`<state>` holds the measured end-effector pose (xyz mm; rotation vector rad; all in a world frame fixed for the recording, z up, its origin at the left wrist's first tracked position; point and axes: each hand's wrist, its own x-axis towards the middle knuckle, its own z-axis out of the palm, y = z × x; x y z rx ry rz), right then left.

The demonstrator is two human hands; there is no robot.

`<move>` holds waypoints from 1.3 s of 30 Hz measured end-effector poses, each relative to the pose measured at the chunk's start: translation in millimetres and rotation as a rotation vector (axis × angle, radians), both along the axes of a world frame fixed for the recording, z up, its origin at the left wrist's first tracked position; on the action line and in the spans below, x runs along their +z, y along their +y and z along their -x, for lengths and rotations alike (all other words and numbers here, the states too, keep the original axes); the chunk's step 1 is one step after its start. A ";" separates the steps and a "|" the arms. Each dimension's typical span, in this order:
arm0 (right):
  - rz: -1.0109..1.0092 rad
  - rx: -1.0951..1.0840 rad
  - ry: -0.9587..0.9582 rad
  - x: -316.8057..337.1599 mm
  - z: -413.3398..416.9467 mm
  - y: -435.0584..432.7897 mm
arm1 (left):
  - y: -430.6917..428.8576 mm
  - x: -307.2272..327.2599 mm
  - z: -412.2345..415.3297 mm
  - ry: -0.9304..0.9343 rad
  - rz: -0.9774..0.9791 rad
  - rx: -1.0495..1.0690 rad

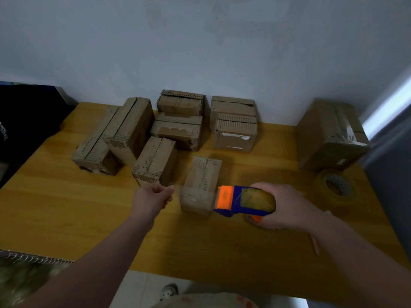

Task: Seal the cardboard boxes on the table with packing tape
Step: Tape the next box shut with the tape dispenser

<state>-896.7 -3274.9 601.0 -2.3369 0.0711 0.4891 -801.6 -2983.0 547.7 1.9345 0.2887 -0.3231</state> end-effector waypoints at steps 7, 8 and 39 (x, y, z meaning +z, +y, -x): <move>0.068 0.025 0.012 -5.6 -2.4 -4.7 | -8.1 -6.9 5.9 -0.039 -0.049 0.015; 0.066 0.026 0.014 -6.0 -2.8 -4.4 | -8.0 -8.6 6.3 -0.040 -0.056 0.023; 0.051 -0.075 0.157 -35.3 -9.4 13.2 | -8.8 -17.7 -16.9 -0.052 -0.629 -0.328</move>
